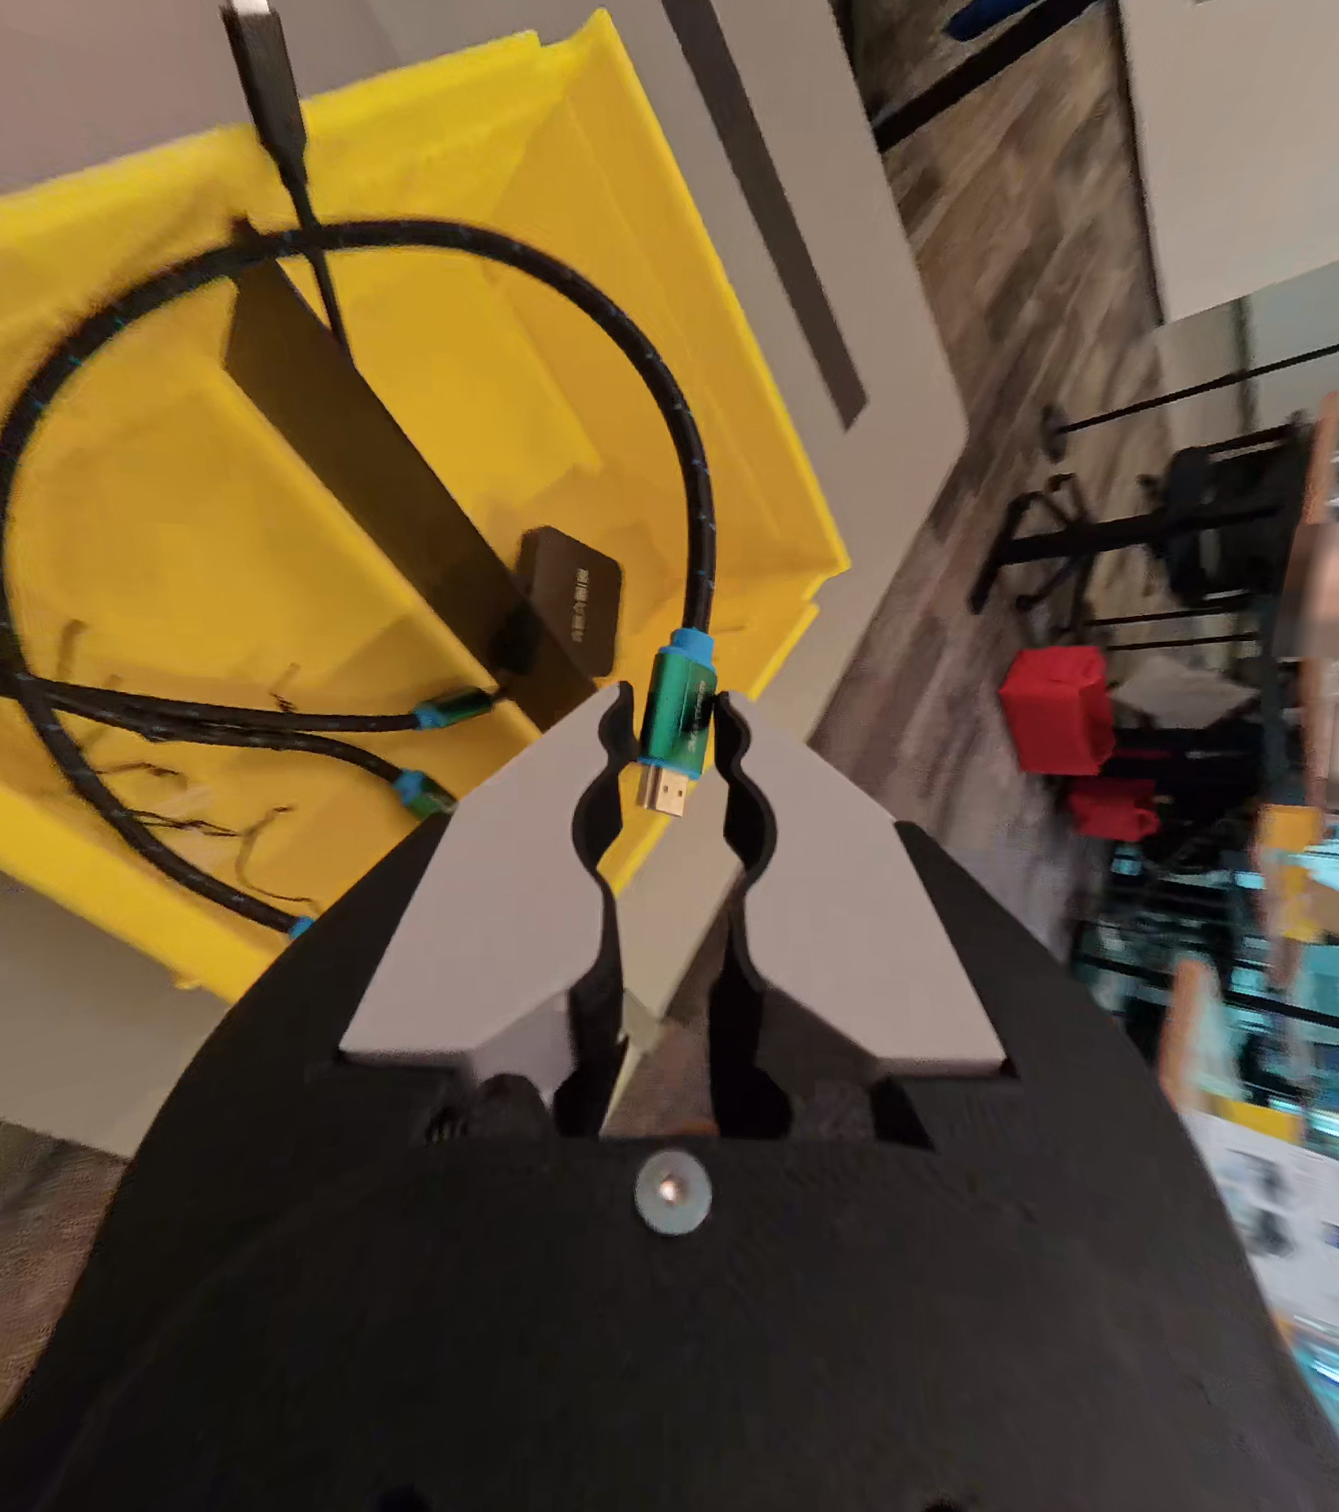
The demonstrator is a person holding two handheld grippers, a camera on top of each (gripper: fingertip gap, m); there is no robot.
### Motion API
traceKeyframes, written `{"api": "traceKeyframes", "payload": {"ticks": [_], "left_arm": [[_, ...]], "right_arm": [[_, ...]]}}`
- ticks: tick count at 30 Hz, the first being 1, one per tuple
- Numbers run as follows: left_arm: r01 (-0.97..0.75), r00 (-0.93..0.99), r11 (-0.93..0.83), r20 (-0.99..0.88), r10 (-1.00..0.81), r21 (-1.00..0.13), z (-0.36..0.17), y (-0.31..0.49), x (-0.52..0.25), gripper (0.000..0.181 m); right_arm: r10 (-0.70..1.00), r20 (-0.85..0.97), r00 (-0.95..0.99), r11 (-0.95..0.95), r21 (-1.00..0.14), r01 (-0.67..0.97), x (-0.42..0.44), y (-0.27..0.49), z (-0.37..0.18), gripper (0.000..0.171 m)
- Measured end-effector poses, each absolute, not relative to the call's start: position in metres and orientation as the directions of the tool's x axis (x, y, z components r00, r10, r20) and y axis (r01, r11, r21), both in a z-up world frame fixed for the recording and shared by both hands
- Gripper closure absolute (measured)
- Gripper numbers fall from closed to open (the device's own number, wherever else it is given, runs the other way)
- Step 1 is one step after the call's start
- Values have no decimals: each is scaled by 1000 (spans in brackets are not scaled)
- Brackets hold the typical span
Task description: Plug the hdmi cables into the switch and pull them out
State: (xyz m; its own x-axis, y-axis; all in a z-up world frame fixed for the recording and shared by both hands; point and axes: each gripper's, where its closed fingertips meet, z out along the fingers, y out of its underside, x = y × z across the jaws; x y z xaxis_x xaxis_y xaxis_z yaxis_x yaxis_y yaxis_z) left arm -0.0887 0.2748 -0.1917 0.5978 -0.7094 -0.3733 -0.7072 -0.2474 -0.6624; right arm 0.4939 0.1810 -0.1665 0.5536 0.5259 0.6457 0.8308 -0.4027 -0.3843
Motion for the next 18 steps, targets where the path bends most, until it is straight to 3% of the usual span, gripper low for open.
{"api": "traceKeyframes", "payload": {"ticks": [4, 9, 12, 18], "left_arm": [[-713, 592, -239, -382, -710, -660, -190, 273, -89, 40], [-713, 589, -235, -382, -712, -661, -190, 272, -90, 40], [-711, 591, -237, -380, -712, -662, -191, 272, -91, 39], [-712, 580, -225, -375, -723, -665, -190, 268, -90, 40]], "right_arm": [[622, 481, 618, -453, -422, 785, 486, 159, -181, 158], [695, 356, 625, -535, -325, 780, 490, 132, -211, 153], [677, 334, 656, -514, -423, 746, 478, 134, -203, 154], [686, 359, 633, -353, -596, 721, 411, 151, -160, 121]]}}
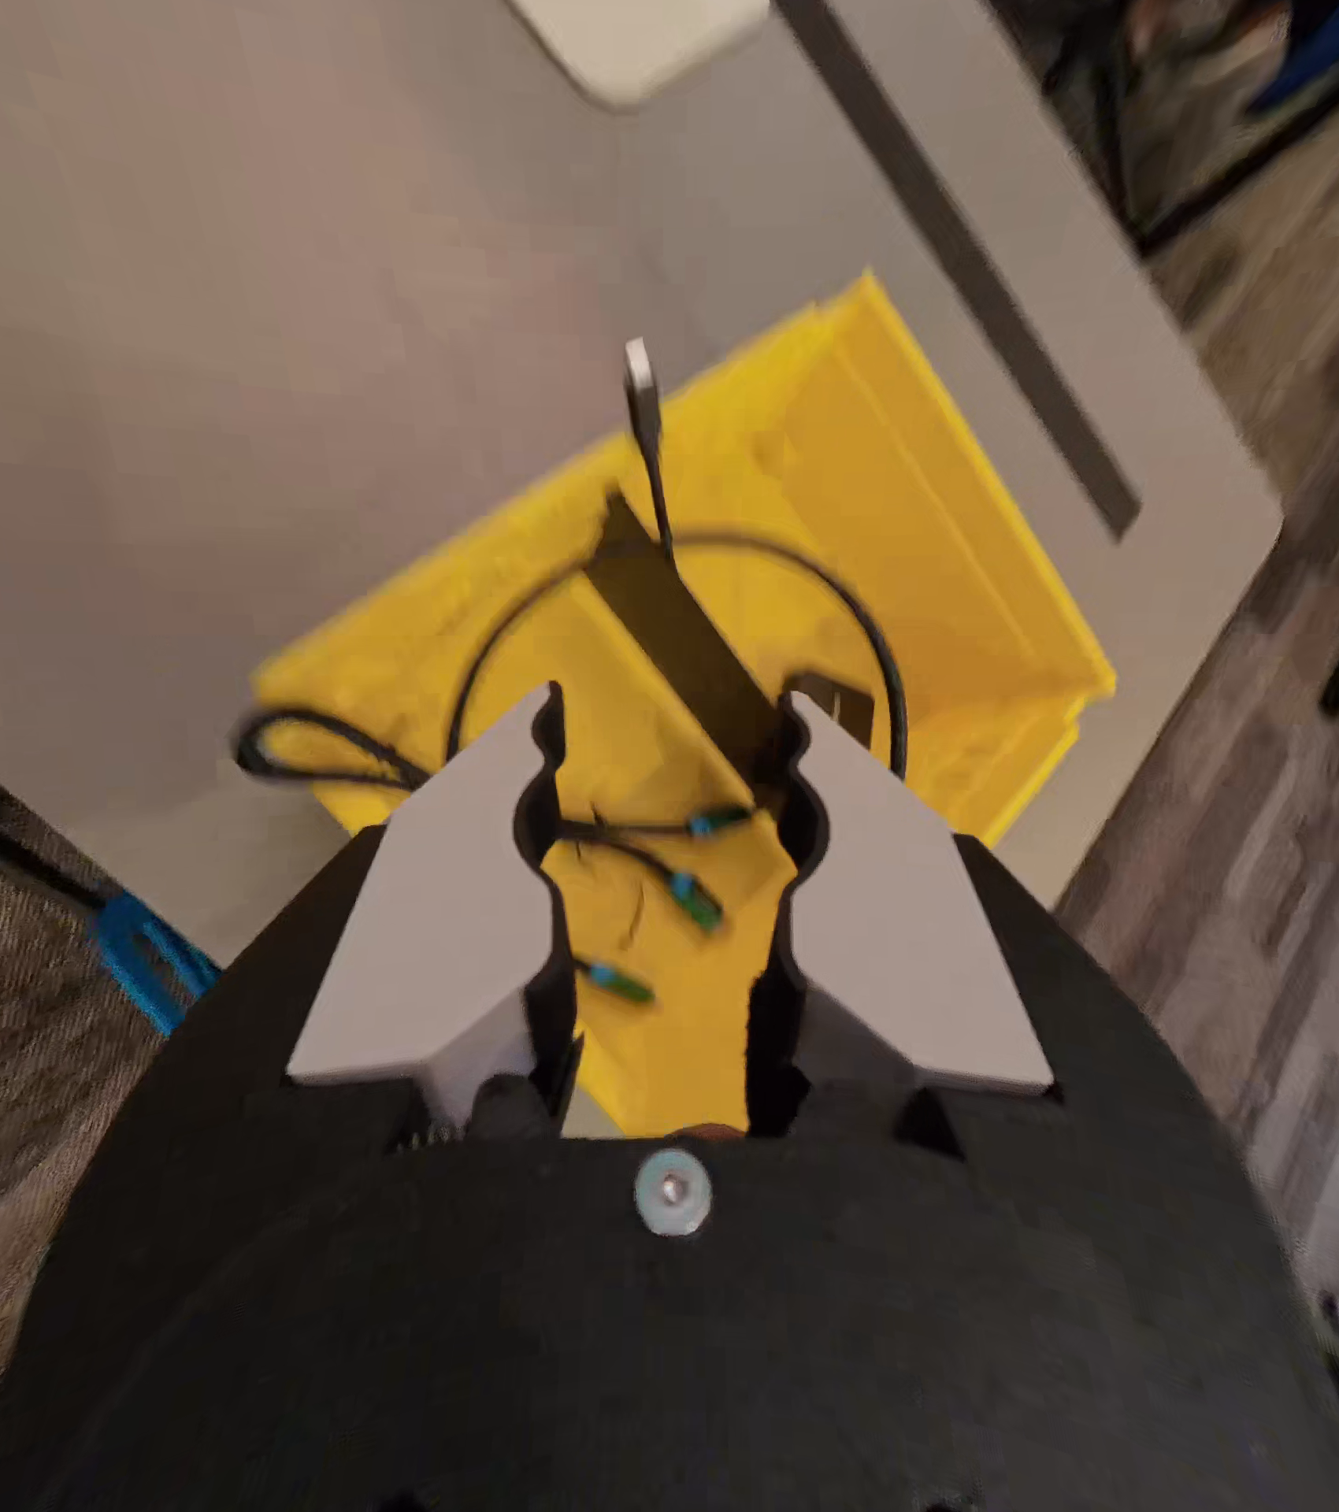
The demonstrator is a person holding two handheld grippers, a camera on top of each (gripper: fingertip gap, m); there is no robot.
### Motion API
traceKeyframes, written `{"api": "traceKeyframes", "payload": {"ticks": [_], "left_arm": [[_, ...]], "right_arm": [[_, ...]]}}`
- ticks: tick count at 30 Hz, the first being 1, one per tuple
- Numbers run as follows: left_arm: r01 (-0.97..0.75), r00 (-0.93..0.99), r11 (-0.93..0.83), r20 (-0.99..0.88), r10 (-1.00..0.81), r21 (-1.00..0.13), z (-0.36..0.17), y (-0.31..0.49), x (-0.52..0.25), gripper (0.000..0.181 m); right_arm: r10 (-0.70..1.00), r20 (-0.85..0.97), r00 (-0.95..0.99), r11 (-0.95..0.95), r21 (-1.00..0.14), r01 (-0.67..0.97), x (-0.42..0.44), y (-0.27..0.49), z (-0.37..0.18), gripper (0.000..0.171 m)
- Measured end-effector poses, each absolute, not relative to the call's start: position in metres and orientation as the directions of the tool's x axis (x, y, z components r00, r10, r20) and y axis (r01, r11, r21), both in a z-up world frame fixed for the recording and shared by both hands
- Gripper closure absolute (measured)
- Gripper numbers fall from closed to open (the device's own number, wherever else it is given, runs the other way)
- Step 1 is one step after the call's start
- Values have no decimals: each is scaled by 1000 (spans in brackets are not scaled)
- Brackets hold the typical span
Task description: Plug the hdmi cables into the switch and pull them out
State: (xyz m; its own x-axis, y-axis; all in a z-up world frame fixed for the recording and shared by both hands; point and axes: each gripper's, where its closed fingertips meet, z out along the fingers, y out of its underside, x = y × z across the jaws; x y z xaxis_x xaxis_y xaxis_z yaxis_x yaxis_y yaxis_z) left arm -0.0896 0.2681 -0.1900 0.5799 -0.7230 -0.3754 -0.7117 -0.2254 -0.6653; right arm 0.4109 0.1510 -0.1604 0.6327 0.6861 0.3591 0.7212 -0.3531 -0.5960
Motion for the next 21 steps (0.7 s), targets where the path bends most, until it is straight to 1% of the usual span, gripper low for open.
{"api": "traceKeyframes", "payload": {"ticks": [3, 4, 7, 9, 10, 12, 13, 15, 16, 19, 21], "left_arm": [[-714, 574, -211, -386, -722, -668, -187, 266, -86, 39], [-713, 574, -209, -388, -721, -669, -186, 265, -85, 39], [-716, 566, -200, -389, -727, -669, -185, 262, -80, 40], [-723, 557, -197, -390, -733, -663, -186, 260, -78, 40], [-726, 553, -194, -392, -735, -660, -186, 259, -76, 40], [-731, 546, -192, -393, -740, -655, -185, 257, -74, 40], [-731, 541, -188, -391, -745, -656, -184, 255, -72, 40], [-739, 528, -176, -397, -751, -651, -182, 252, -69, 40], [-740, 521, -168, -398, -755, -651, -180, 251, -68, 40], [-733, 519, -157, -395, -758, -661, -175, 247, -64, 40], [-732, 509, -151, -386, -769, -665, -174, 244, -61, 40]], "right_arm": [[752, 360, 553, -195, -679, 707, 336, 151, -134, 119], [787, 341, 514, -134, -719, 682, 303, 146, -126, 120], [888, 285, 360, 25, -813, 582, 204, 126, -109, 121], [920, 261, 291, 91, -867, 491, 149, 121, -101, 113], [940, 229, 252, 94, -887, 452, 125, 118, -101, 111], [977, 153, 151, 84, -917, 391, 80, 107, -105, 113], [981, 143, 133, 85, -926, 369, 61, 107, -107, 113], [981, 134, 142, 71, -923, 378, 32, 119, -121, 112], [981, 116, 158, 48, -923, 381, 20, 127, -129, 108], [987, 16, 162, -33, -955, 295, -9, 144, -136, 98], [986, -13, 168, -53, -971, 235, -21, 154, -132, 97]]}}
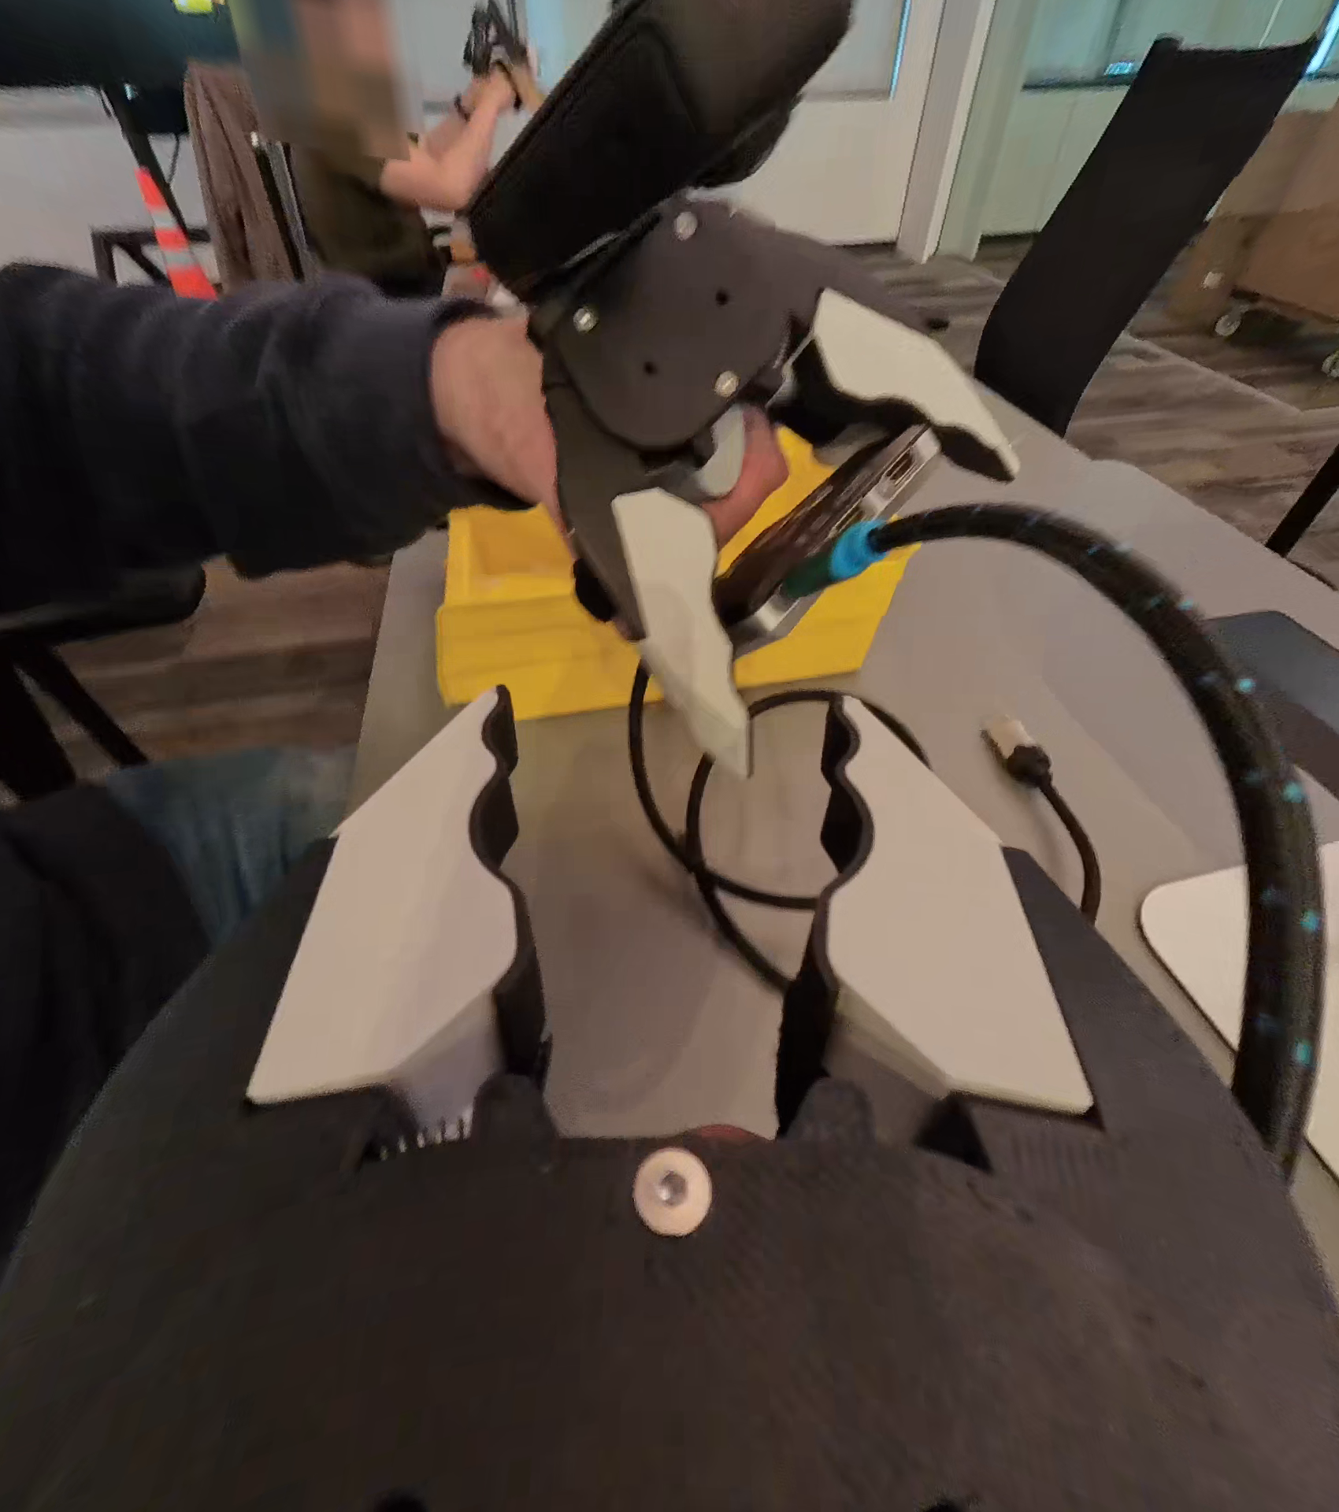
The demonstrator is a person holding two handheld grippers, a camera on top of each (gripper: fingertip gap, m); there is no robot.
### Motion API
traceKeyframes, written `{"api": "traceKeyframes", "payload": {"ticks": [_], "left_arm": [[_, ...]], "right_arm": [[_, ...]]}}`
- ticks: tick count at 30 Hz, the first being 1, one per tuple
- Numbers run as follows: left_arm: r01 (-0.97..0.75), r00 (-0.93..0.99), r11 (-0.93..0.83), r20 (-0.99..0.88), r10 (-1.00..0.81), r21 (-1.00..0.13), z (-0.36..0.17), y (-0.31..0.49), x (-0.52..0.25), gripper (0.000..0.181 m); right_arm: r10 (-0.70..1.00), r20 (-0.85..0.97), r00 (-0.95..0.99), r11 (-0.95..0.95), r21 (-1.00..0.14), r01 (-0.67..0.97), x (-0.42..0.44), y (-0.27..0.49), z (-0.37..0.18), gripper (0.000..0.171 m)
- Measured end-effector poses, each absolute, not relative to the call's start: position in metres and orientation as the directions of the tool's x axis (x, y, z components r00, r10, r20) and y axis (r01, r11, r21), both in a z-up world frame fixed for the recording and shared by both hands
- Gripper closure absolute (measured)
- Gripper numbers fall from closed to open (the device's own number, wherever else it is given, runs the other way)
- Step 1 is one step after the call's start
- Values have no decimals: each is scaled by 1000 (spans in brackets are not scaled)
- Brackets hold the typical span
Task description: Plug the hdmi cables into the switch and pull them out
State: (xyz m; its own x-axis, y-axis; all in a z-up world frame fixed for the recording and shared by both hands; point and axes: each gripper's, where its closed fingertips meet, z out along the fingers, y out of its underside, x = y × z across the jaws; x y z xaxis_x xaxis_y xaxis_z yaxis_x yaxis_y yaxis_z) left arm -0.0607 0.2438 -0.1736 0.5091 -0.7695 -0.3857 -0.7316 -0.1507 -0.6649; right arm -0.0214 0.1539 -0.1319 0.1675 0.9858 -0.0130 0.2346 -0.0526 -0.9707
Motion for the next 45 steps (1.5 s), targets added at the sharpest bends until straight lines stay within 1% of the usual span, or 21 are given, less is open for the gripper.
{"api": "traceKeyframes", "payload": {"ticks": [2, 3, 4, 7, 11, 13, 14, 15, 16, 17, 20, 21, 23, 27, 29, 31, 36, 40, 42, 43, 45], "left_arm": [[-744, 483, -137, -384, -787, -654, -175, 240, -57, 40], [-751, 468, -130, -383, -796, -647, -177, 238, -55, 40], [-758, 459, -127, -384, -801, -640, -178, 237, -54, 40], [-744, 424, -115, -332, -843, -659, -179, 231, -47, 40], [-723, 382, -114, -257, -888, -682, -181, 227, -41, 40], [-719, 363, -123, -218, -906, -684, -184, 224, -36, 40], [-722, 360, -129, -211, -909, -680, -185, 224, -36, 40], [-713, 356, -142, -180, -917, -686, -186, 222, -35, 40], [-697, 356, -157, -148, -923, -699, -186, 222, -35, 40], [-685, 345, -165, -117, -931, -710, -186, 220, -34, 40], [-668, 306, -165, -66, -950, -725, -183, 215, -31, 41], [-658, 288, -158, -52, -956, -736, -180, 213, -30, 55], [-653, 284, -162, -40, -958, -740, -179, 216, -28, 56], [-650, 268, -154, -35, -963, -744, -184, 217, -24, 56], [-669, 241, -126, -53, -969, -732, -189, 212, -21, 55], [-676, 238, -108, -77, -968, -729, -191, 210, -18, 55], [-689, 250, -67, -149, -957, -722, -192, 214, -17, 55], [-673, 294, -36, -222, -930, -738, -173, 216, -24, 57], [-693, 319, -8, -297, -900, -721, -166, 218, -34, 55], [-703, 335, 4, -336, -880, -711, -164, 219, -38, 55], [-742, 362, 40, -450, -816, -669, -162, 223, -44, 51]], "right_arm": [[982, 4, 190, -43, -971, 237, -30, 165, -135, 86], [988, 3, 156, -38, -966, 257, -35, 162, -138, 84], [992, 3, 128, -34, -958, 284, -37, 159, -140, 89], [989, 55, 135, 13, -955, 296, -40, 166, -140, 85], [993, -12, 119, -34, -982, 184, -50, 177, -138, 83], [994, -43, 97, -55, -991, 124, -56, 182, -141, 71], [997, -46, 67, -52, -995, 90, -57, 181, -140, 71], [999, -48, 24, -49, -997, 61, -58, 177, -139, 76], [999, -38, -12, -37, -999, 36, -58, 172, -136, 91], [999, -16, -34, -15, -1000, 25, -57, 169, -135, 99], [997, -2, -77, -3, -1000, -19, -54, 170, -135, 101], [996, -27, -86, -31, -998, -46, -54, 172, -134, 96], [995, -37, -93, -45, -995, -85, -51, 176, -130, 94], [996, -45, -82, -50, -997, -56, -49, 182, -134, 101], [997, -57, -44, -58, -998, -15, -46, 188, -140, 130], [996, -84, -35, -84, -996, -16, -43, 191, -142, 148], [997, -78, -16, -78, -997, 4, -40, 192, -145, 148], [995, -100, 13, -99, -995, -31, -35, 197, -139, 148], [992, -114, 48, -112, -992, -58, -30, 203, -134, 147], [991, -122, 53, -118, -991, -67, -28, 204, -132, 153], [990, -129, 63, -124, -990, -73, -28, 203, -128, 152]]}}
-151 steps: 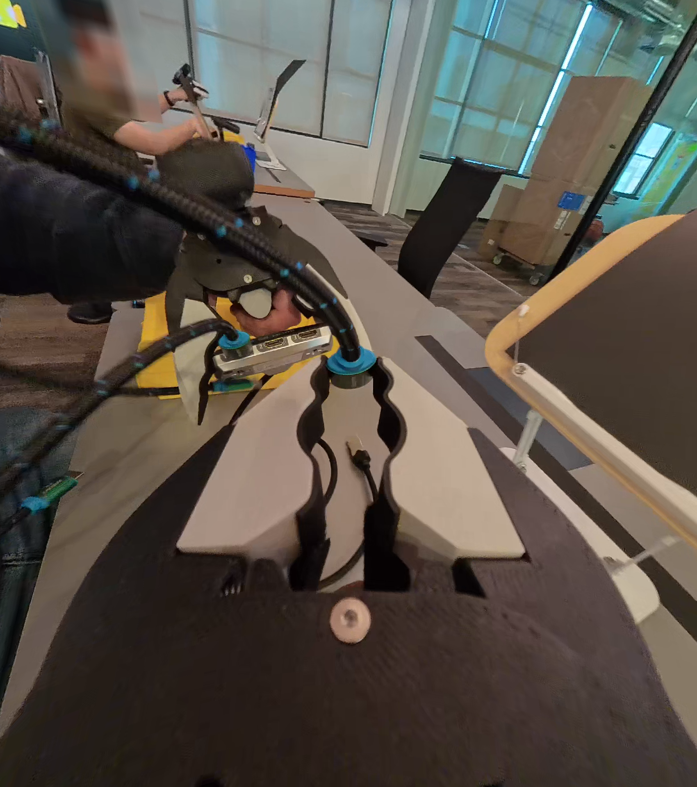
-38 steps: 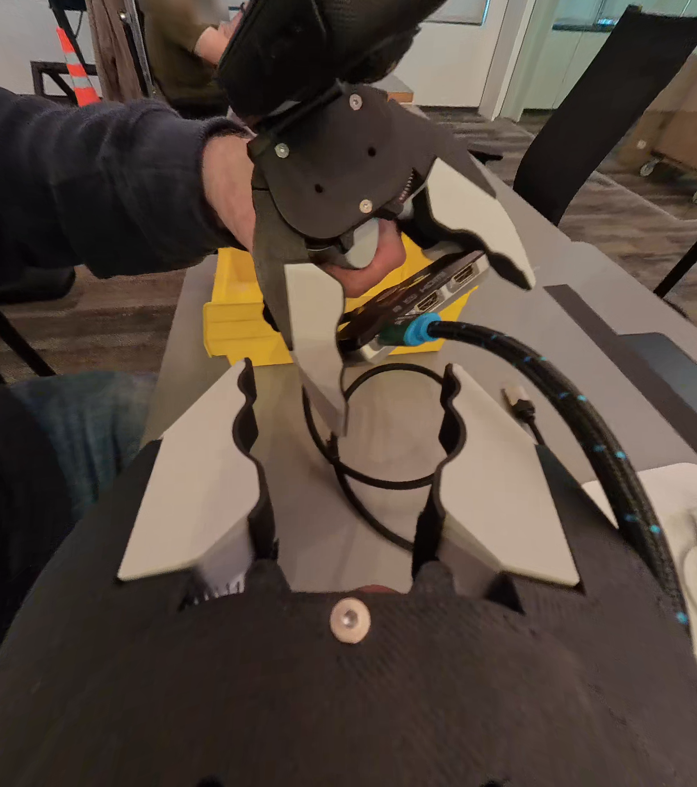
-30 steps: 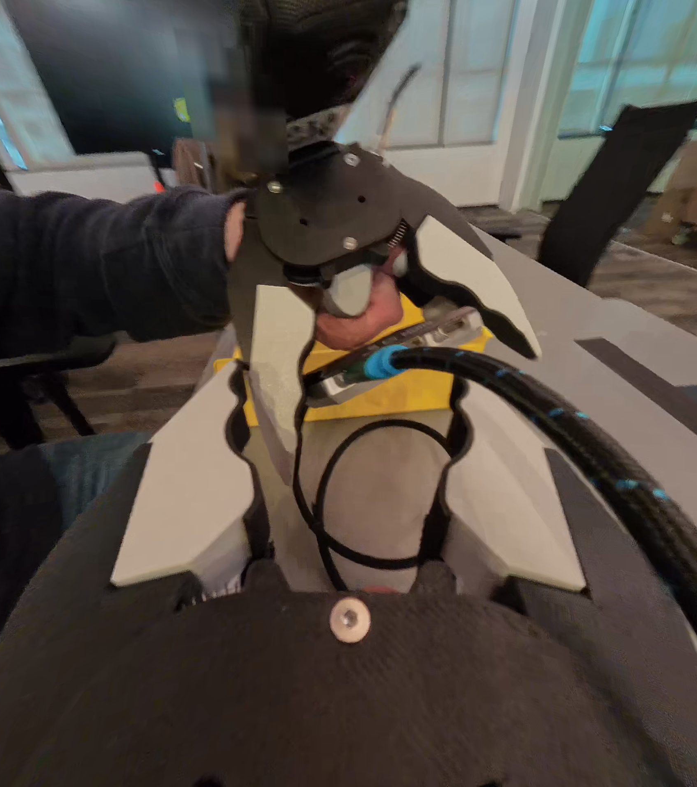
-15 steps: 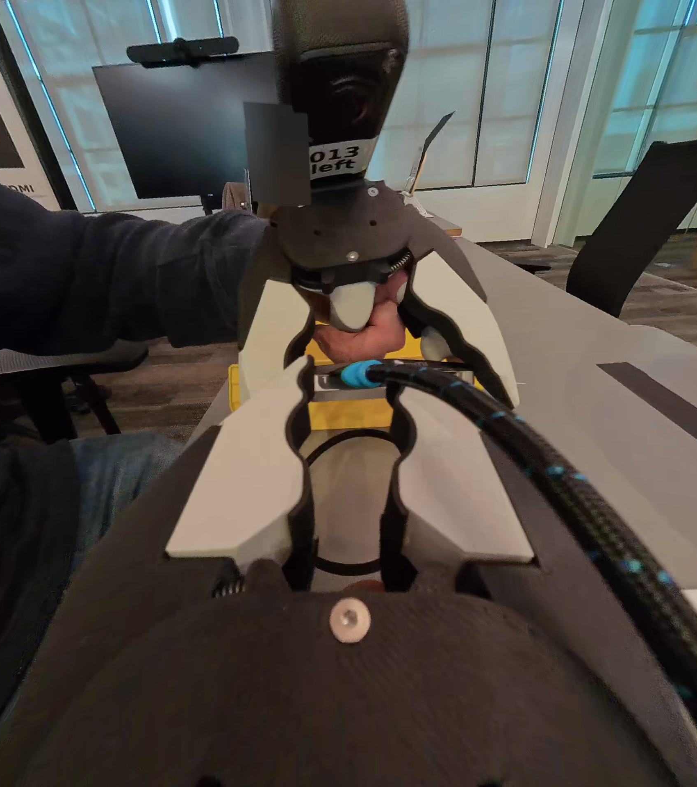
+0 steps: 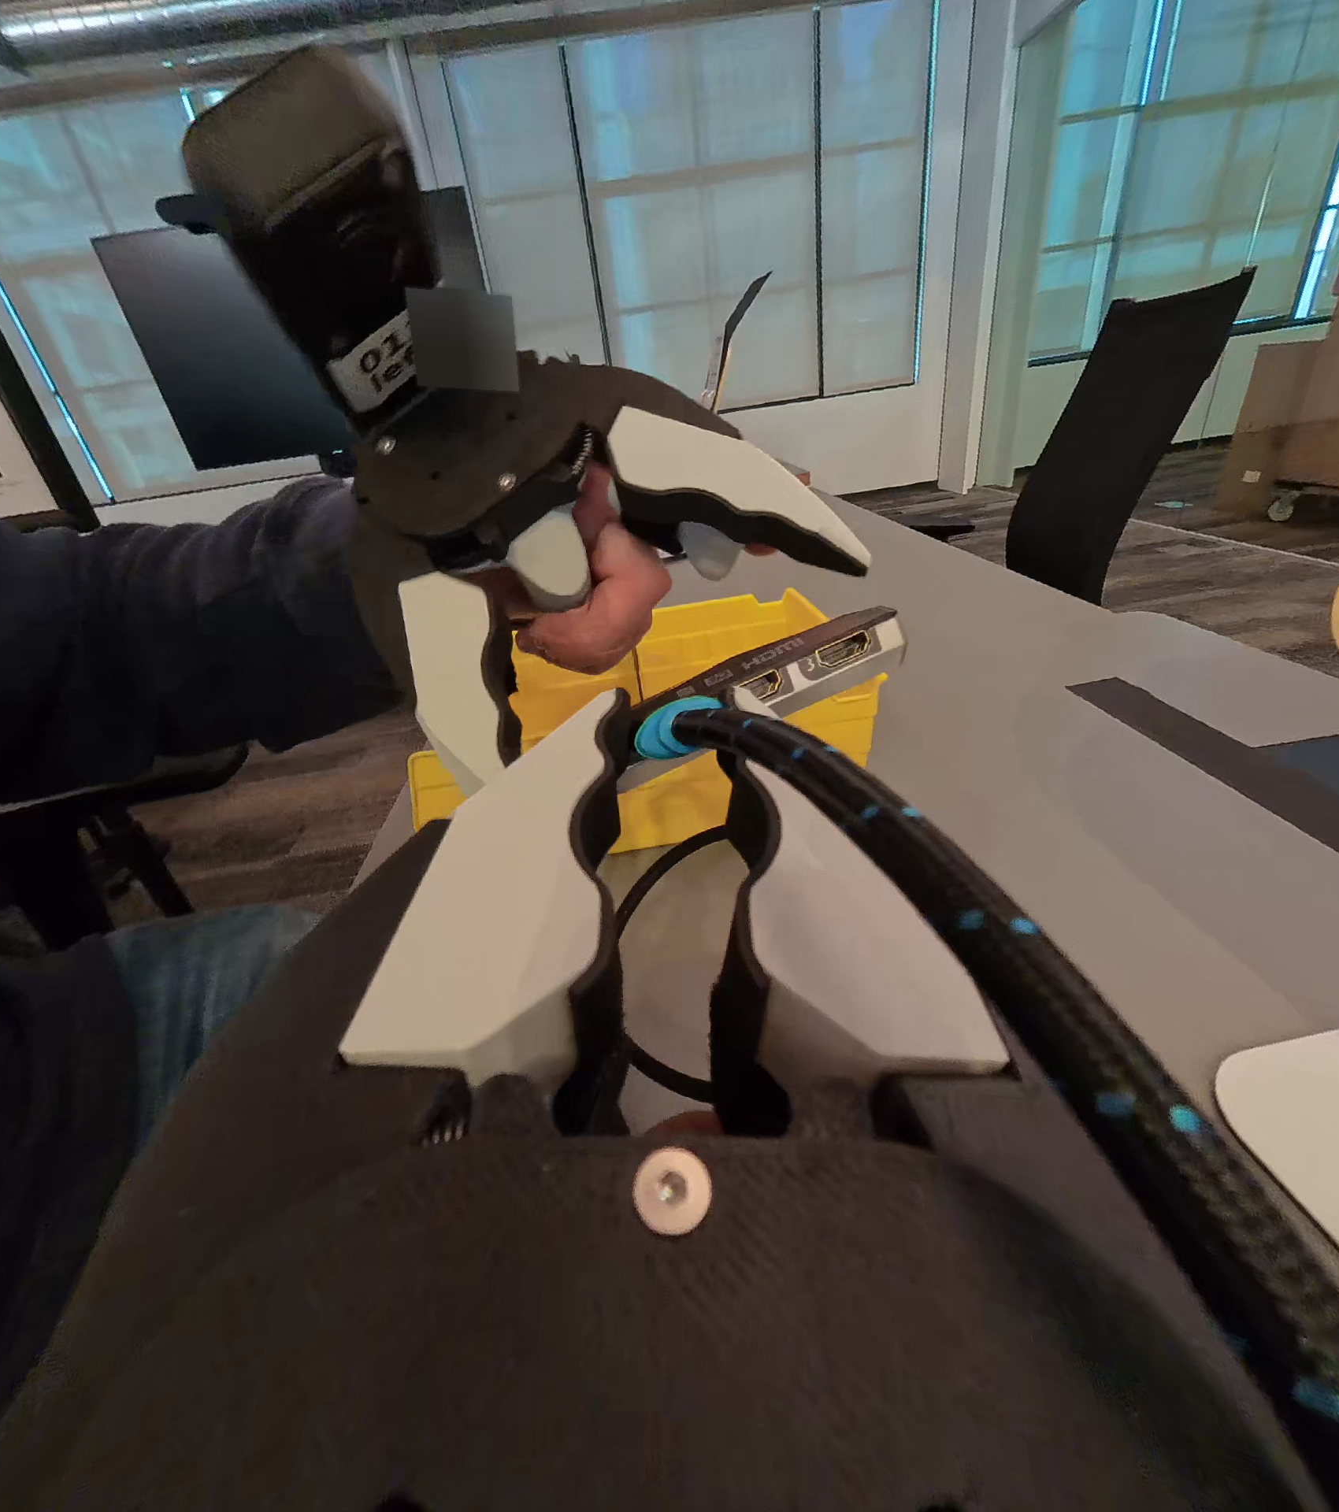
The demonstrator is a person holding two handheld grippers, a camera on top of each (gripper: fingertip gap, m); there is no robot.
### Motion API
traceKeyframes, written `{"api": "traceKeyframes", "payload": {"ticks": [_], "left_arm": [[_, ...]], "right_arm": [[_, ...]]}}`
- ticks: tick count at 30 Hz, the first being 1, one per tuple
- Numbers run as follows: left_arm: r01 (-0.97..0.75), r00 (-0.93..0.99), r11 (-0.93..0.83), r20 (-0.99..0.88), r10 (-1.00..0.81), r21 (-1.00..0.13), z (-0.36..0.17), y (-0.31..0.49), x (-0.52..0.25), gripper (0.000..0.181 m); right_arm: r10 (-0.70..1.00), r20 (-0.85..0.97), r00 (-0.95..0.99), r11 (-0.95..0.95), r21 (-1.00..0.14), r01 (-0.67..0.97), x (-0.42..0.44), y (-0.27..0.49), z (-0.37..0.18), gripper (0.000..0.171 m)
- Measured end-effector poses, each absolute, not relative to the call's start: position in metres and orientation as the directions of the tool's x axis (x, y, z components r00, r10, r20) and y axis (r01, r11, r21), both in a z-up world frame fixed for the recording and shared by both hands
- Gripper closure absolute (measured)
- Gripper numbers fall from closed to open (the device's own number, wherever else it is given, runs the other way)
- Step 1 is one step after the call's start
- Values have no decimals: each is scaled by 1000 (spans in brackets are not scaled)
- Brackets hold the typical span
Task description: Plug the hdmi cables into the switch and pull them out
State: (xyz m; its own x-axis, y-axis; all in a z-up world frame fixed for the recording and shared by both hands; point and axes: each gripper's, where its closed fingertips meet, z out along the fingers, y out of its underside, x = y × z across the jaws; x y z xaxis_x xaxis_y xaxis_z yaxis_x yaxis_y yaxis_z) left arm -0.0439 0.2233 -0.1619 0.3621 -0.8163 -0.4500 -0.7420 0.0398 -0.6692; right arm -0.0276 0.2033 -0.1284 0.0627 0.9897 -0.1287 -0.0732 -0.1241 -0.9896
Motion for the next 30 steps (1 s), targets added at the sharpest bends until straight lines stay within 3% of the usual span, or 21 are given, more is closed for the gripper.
{"api": "traceKeyframes", "payload": {"ticks": [4, 8, 9, 18, 26, 30], "left_arm": [[-875, 314, 145, -771, -554, -461, -157, 235, -48, 48], [-924, 232, 205, -898, -374, -324, -153, 239, -41, 83], [-922, 240, 204, -898, -369, -330, -154, 240, -41, 99], [-909, 257, 271, -938, -232, -316, -130, 240, -35, 154], [-880, 288, 334, -938, -195, -339, -113, 239, -28, 160], [-882, 282, 333, -940, -193, -333, -113, 239, -28, 160]], "right_arm": [[979, -178, 96, -171, -982, -81, -33, 200, -123, 153], [960, -255, 115, -244, -964, -105, -39, 198, -119, 153], [954, -268, 132, -255, -961, -111, -38, 200, -118, 154], [949, -255, 184, -230, -962, -147, -29, 207, -105, 151], [978, -128, 167, -103, -983, -150, -22, 207, -92, 148], [971, -215, 103, -201, -971, -127, -20, 204, -94, 147]]}}
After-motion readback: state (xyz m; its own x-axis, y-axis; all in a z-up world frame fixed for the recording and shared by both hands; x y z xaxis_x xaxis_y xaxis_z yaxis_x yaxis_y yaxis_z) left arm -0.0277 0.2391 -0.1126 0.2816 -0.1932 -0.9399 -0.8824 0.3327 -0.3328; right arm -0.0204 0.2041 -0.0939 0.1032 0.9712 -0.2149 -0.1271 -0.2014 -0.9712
